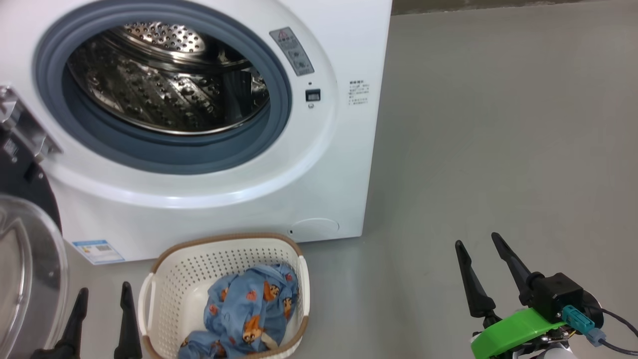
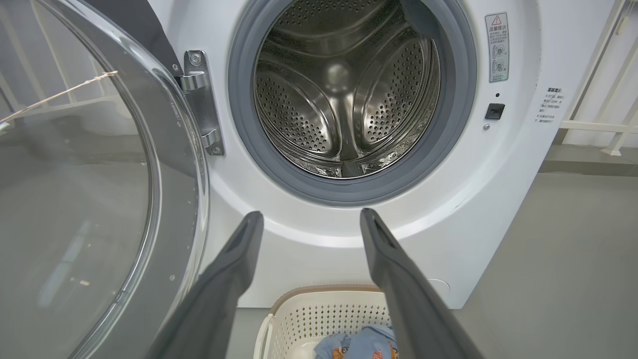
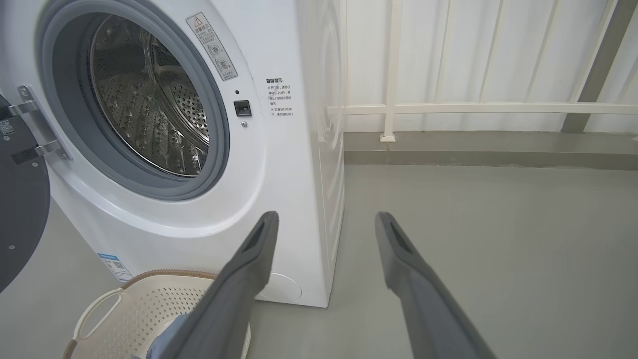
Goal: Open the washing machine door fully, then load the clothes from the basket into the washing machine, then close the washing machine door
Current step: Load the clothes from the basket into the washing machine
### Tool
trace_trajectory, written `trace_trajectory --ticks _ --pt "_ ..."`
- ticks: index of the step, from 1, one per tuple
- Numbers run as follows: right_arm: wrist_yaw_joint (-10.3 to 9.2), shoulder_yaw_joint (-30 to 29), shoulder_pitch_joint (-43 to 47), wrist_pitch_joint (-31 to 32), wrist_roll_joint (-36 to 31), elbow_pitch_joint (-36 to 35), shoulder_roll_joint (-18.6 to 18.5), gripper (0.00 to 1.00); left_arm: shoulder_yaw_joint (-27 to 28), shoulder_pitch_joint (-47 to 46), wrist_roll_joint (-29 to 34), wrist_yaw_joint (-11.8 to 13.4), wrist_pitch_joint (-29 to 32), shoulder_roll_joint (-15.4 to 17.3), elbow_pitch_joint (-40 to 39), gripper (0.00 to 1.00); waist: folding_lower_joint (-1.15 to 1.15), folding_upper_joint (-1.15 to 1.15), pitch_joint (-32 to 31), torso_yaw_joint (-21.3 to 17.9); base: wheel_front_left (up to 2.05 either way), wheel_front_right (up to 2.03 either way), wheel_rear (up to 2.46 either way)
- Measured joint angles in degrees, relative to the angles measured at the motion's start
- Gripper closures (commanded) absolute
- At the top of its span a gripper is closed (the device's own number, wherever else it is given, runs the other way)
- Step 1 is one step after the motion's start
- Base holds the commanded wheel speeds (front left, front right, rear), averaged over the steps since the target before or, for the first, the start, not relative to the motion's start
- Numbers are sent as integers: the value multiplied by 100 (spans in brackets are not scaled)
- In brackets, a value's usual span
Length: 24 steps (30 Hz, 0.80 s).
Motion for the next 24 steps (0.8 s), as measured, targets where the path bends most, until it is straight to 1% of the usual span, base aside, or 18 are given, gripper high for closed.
trace_trajectory --ticks 7,16,19,24 --pt "0 0 -1 0 0 8 0 0 -21 -11 -5 -1 0 0 -11 0 0 0 54 6 58 -58 0" --pt "0 4 -2 0 1 26 0 0 -135 -9 -76 -12 0 -1 1 0 0 0 128 -12 0 0 0" --pt "0 4 -3 0 9 44 0 0 -182 -10 -260 -13 0 0 10 0 0 0 173 -20 0 0 0" --pt "0 14 -9 0 19 100 0 0 -320 -26 -282 -14 0 0 107 0 0 0 317 -52 0 0 0"
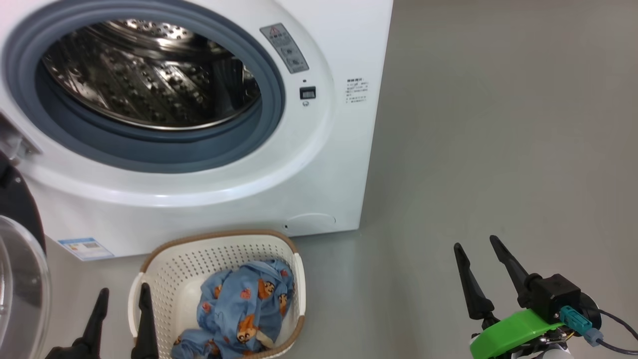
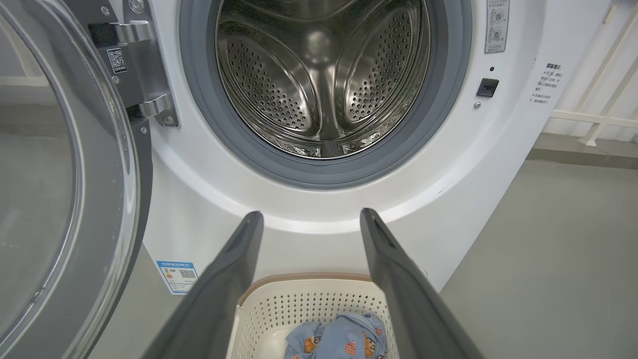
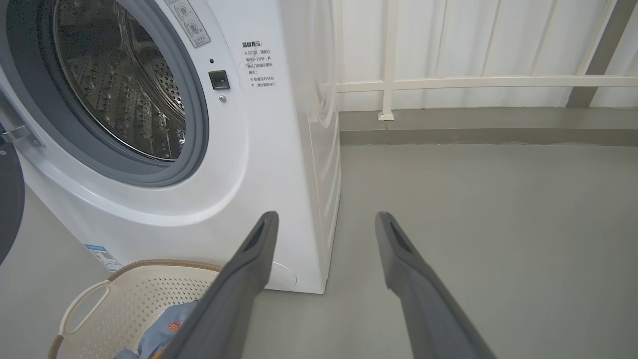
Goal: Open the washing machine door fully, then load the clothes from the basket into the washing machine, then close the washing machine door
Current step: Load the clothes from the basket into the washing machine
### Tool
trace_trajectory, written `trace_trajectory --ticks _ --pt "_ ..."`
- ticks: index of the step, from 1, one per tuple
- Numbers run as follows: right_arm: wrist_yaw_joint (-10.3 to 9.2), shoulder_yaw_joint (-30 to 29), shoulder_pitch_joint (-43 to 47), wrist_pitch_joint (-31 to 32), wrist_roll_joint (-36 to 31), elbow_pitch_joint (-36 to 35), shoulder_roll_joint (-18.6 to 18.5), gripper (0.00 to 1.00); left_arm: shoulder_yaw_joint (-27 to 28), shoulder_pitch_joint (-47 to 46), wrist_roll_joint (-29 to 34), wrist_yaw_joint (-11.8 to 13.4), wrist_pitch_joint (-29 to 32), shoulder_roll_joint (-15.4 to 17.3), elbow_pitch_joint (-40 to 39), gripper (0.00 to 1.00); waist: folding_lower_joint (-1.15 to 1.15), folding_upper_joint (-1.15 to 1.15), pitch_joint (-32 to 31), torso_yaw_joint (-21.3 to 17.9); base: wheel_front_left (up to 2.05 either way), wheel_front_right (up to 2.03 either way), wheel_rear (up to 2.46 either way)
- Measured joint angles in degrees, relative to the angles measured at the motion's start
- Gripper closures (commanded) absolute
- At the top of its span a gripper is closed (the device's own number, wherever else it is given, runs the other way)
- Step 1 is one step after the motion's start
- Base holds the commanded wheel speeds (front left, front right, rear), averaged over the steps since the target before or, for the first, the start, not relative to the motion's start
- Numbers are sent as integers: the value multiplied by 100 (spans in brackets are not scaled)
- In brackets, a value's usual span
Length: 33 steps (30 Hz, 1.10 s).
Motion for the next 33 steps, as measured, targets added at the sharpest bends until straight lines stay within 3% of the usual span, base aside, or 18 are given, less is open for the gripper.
trace_trajectory --ticks 15,24,33 --pt "0 32 -455 0 40 2 -1 0 -612 -912 -301 -57 0 -1 644 0 0 0 920 -138 0 0 0" --pt "0 18 -711 0 40 -74 -1 0 -945 -1860 -337 -103 0 1 1661 0 0 0 1680 -275 0 0 0" --pt "0 10 -966 0 41 -212 -2 0 -1262 -2892 -646 -104 0 316 2562 0 0 0 2440 -453 0 0 0"
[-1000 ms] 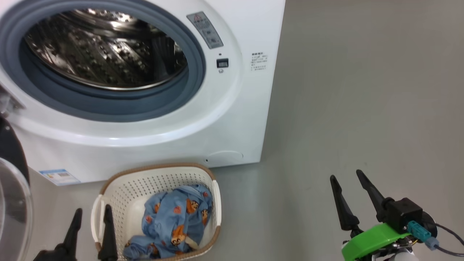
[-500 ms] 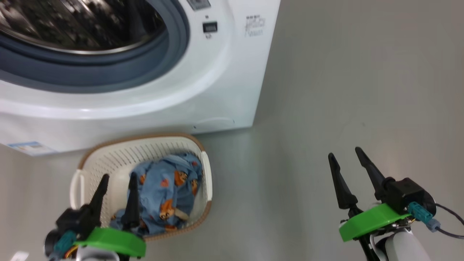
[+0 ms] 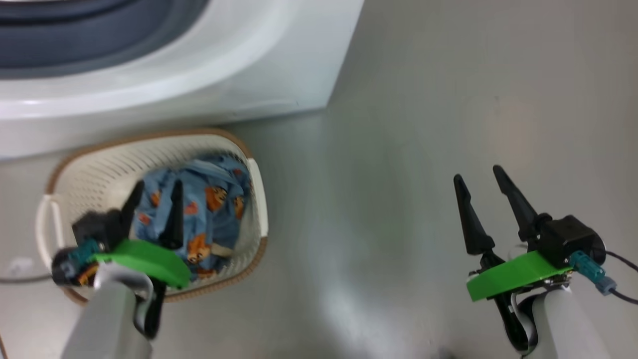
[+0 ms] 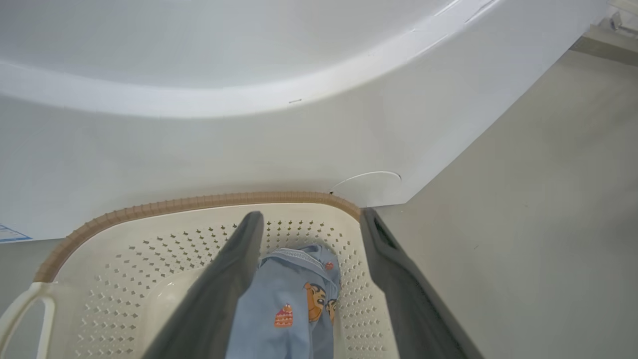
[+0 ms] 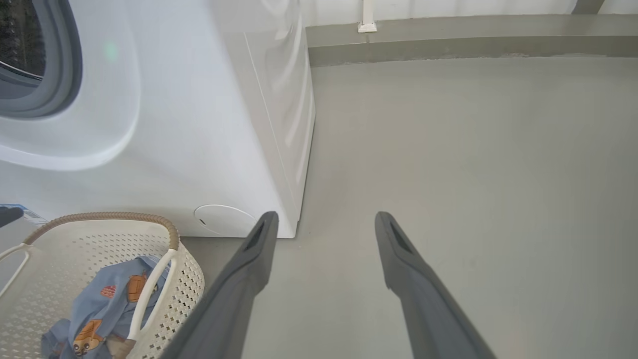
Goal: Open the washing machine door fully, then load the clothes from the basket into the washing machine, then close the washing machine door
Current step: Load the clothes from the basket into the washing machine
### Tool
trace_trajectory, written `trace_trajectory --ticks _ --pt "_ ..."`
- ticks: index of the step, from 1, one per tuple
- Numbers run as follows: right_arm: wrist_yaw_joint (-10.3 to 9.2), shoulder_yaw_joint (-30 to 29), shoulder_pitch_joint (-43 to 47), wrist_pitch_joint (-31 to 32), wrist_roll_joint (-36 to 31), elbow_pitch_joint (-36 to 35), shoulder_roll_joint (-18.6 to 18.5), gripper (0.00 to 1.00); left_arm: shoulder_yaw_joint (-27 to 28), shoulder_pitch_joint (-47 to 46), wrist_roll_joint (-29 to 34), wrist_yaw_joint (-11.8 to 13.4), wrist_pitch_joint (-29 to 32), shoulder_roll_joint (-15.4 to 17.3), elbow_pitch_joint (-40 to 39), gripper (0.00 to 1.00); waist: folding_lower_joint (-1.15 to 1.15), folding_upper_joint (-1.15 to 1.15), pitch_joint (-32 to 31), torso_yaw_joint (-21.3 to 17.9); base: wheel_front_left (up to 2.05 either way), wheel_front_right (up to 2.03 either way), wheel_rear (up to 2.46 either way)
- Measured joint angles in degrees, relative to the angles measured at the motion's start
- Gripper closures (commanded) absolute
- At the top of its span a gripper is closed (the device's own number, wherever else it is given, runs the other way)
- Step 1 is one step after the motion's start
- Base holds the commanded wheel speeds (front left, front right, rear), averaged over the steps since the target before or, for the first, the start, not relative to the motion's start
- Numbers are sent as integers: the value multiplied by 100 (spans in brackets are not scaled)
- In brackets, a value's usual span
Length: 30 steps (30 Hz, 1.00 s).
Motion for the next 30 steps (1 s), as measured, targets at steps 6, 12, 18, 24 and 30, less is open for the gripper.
trace_trajectory --ticks 6,12,18,24,30 --pt "0 -8 -214 -1 48 -136 0 0 -238 -843 -166 0 0 247 944 0 0 0 674 -185 0 0 0" --pt "0 -12 -231 -1 58 -235 1 0 -334 -1395 -261 0 2 346 1682 0 0 0 1186 -336 0 0 0" --pt "0 -62 -338 -7 57 -359 1 0 -432 -2094 -287 0 386 466 2615 0 0 0 1711 -471 0 0 0" --pt "0 -85 -338 -7 59 -411 2 0 -578 -2714 -218 4 853 512 3195 0 0 0 2136 -534 0 0 0" --pt "0 -24 -462 -8 153 -503 2 0 -701 -3161 -154 4 1215 503 3526 0 0 0 2508 -575 0 0 0"
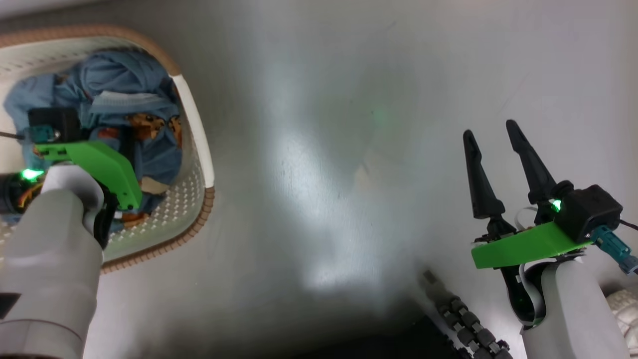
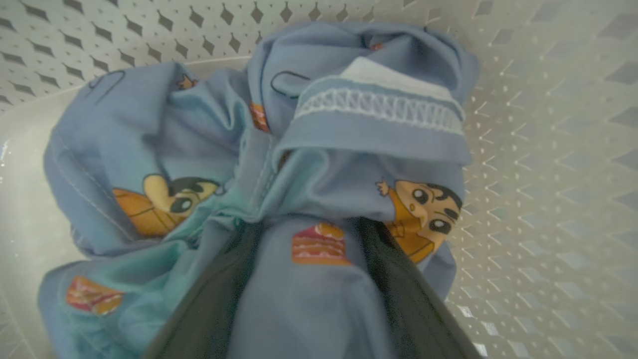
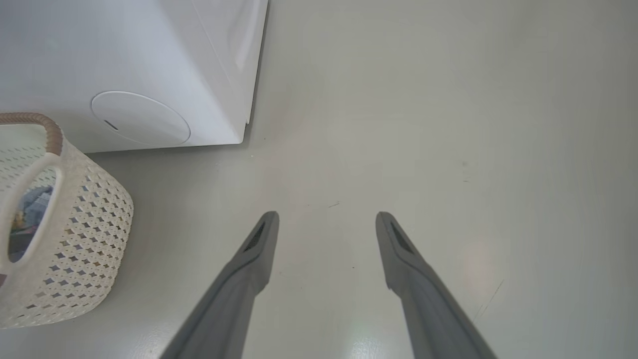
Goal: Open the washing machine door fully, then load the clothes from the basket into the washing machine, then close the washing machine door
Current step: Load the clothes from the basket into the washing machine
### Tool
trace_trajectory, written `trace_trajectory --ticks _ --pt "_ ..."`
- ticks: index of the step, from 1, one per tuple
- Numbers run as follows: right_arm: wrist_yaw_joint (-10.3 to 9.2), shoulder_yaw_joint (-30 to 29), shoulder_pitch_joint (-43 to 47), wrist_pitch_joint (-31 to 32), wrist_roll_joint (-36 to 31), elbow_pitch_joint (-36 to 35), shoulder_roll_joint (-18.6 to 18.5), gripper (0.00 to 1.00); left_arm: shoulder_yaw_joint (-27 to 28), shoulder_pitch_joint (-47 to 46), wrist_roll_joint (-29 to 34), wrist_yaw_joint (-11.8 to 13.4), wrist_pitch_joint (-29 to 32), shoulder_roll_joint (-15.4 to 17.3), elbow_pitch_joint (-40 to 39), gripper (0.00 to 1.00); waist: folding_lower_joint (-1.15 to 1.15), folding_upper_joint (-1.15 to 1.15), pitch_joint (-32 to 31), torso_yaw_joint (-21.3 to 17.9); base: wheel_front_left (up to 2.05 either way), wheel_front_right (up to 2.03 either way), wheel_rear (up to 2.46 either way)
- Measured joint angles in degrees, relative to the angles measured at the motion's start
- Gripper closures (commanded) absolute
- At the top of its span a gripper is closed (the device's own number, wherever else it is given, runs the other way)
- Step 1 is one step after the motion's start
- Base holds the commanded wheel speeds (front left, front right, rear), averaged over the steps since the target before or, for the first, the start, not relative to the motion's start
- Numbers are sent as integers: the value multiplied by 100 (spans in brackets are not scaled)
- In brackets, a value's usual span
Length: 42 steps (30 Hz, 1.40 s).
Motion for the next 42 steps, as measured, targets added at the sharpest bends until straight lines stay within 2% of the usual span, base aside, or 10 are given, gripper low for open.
trace_trajectory --ticks 3,4,5,6,19,24,42 --pt "0 9 -7 0 29 1 0 0 -52 -79 0 0 104 -5 89 0 0 0 116 -24 0 0 0" --pt "0 9 -7 0 29 5 0 0 -66 -85 0 0 103 -11 103 27 0 0 135 -34 0 0 0" --pt "0 9 -7 1 37 9 0 0 -67 -88 -1 0 92 -18 121 78 0 0 142 -44 0 0 0" --pt "0 10 -8 0 51 9 0 0 -91 -88 2 12 47 -22 141 100 0 0 137 -49 0 0 0" --pt "0 -10 -125 0 52 97 0 0 -151 370 -81 27 -1023 -151 213 100 0 0 -534 47 0 0 0" --pt "0 -12 -123 0 49 182 0 0 -144 709 -86 27 -1167 -219 -29 100 0 0 -944 124 0 0 0" --pt "0 58 58 0 45 465 -3 0 521 2564 44 255 -1192 -333 -2792 100 0 0 -2496 422 0 0 0"
